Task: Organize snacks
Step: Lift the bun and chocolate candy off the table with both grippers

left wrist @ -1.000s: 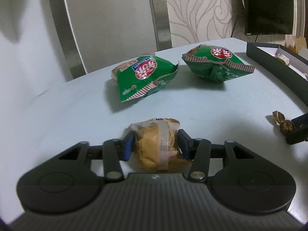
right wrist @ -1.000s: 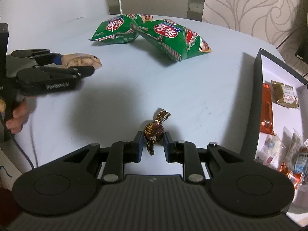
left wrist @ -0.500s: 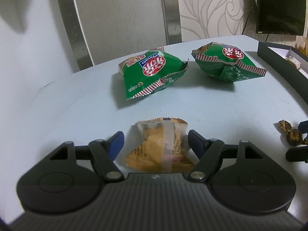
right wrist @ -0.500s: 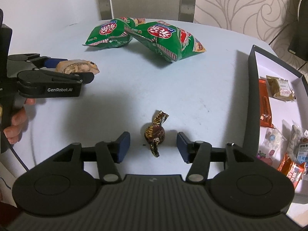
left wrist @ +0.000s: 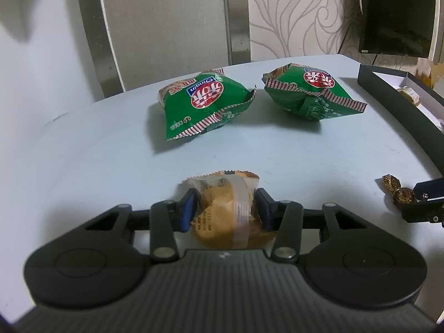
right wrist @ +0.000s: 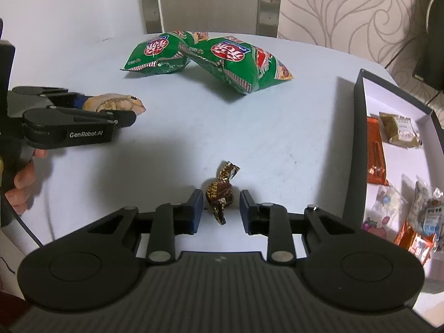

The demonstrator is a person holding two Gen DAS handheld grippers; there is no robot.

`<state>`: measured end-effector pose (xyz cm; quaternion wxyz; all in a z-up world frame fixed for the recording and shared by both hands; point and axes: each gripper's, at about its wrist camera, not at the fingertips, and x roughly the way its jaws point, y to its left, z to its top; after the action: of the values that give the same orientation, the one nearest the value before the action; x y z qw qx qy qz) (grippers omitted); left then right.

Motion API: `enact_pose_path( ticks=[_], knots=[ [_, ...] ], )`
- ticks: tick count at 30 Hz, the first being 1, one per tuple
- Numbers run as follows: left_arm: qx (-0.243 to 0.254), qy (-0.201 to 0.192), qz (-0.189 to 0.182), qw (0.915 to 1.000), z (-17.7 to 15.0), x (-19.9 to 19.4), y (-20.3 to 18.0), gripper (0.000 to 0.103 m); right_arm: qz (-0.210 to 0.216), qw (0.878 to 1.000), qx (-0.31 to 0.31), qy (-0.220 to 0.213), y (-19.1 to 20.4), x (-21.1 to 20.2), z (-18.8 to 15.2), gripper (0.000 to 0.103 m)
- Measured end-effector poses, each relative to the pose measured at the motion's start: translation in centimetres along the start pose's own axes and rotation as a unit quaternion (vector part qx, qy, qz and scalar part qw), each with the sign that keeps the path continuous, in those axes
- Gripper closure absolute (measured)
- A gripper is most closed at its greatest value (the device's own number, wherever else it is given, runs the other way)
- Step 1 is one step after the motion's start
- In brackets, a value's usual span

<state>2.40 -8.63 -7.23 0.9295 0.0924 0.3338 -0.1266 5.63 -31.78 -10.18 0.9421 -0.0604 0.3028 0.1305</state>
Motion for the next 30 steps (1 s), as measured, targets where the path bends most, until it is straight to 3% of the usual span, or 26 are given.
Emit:
enact_pose_path(
  ticks=[7, 21, 24, 26, 27, 30],
  knots=[
    [-0.005, 0.004, -0.006, 1.0, -0.4, -0.7, 0.1, 0.054, 0.01, 1.0, 0.017, -0.002, -0.3, -0.6, -0.5, 0.08],
    [0.003, 0.009, -0.012, 0.9999, -0.6, -1.1, -0.2, 0.054, -0.011, 1.0, -0.02, 0.003, 0.7, 1.1, 0.5, 0.079],
    [0.008, 0.009, -0.014, 0.9998, -0.7, -1.3, -0.4, 0.054, -0.006, 1.0, -0.006, 0.006, 0.1, 1.3, 0.9, 0.067],
    [0.009, 0.008, -0.015, 0.9998, -0.9, -1.3, -0.4, 0.054, 0.004, 1.0, 0.007, 0.009, 0.0, 1.4, 1.1, 0.032],
    [0.01, 0.009, -0.014, 0.9998, -0.9, -1.4, -0.5, 0.054, 0.007, 1.0, 0.013, 0.012, 0.0, 1.6, 1.0, 0.027],
    [0.012, 0.009, -0.015, 0.9998, -0.9, -1.4, -0.4, 0.054, -0.004, 1.0, 0.007, 0.008, 0.5, 1.8, 0.9, 0.03]
  ],
)
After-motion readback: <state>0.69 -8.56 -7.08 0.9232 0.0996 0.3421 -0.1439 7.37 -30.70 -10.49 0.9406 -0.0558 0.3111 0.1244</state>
